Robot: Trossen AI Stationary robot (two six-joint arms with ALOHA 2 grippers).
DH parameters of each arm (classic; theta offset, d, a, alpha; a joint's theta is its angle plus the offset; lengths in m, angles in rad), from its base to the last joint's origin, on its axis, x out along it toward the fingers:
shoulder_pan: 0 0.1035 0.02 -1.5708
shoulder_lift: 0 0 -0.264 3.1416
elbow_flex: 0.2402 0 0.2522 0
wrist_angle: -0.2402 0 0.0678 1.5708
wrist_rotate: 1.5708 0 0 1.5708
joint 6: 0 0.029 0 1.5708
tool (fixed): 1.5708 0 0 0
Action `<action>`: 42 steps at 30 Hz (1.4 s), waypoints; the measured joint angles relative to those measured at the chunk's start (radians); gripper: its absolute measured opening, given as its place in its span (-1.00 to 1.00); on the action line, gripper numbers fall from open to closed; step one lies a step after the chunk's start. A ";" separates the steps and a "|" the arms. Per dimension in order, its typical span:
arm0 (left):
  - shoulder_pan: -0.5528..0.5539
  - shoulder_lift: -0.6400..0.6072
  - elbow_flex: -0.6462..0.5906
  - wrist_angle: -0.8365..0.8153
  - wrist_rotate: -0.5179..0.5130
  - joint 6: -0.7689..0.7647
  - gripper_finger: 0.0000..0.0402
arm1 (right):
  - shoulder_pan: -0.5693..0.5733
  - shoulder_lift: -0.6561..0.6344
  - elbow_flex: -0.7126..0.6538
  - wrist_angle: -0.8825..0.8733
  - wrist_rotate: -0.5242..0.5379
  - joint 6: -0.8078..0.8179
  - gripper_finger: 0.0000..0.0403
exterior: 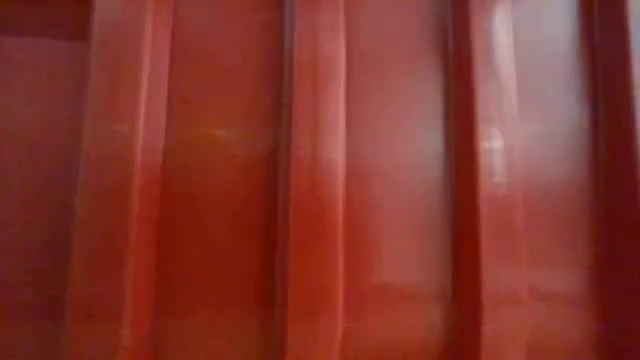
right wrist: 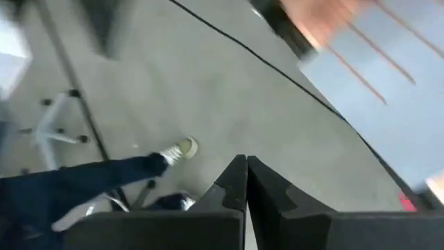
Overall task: Sort blocks
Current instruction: Assemble the bin divider into the red bin
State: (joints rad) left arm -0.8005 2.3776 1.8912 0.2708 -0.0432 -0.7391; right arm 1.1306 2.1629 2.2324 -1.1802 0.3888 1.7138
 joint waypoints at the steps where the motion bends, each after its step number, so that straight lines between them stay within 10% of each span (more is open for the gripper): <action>1: 0.003 0.002 0.000 0.012 -0.002 -0.005 -1.00 | 0.009 0.003 -0.019 -0.005 -0.019 0.035 -1.00; 8: 0.023 0.008 0.002 -0.107 -0.123 -0.139 -1.00 | 0.049 0.003 -0.224 0.109 -0.144 0.317 -0.88; 17: 0.028 0.006 0.001 -0.170 -0.151 -0.324 -0.82 | 0.021 0.003 -0.496 0.448 -0.218 0.452 -0.14; 23: 0.023 -0.003 -0.003 0.008 0.038 -0.276 -0.71 | -0.027 -0.001 -0.545 0.357 -0.297 0.410 0.06; 29: -0.003 -0.085 -0.008 -0.060 0.104 -0.220 -0.93 | -0.032 -0.046 -0.542 0.289 -0.261 0.321 -0.22; 34: -0.038 -0.174 -0.005 -0.220 0.074 -0.189 -0.99 | -0.044 -0.052 -0.544 0.190 -0.129 0.311 -0.89; 42: -0.083 -0.295 -0.003 -0.559 -0.234 -0.209 -1.00 | -0.160 -0.052 -0.634 0.277 -0.046 0.105 -0.99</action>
State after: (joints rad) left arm -0.8831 2.0830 1.8881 -0.2880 -0.2767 -0.9478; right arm 0.9705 2.1113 1.5980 -0.9028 0.3429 1.8184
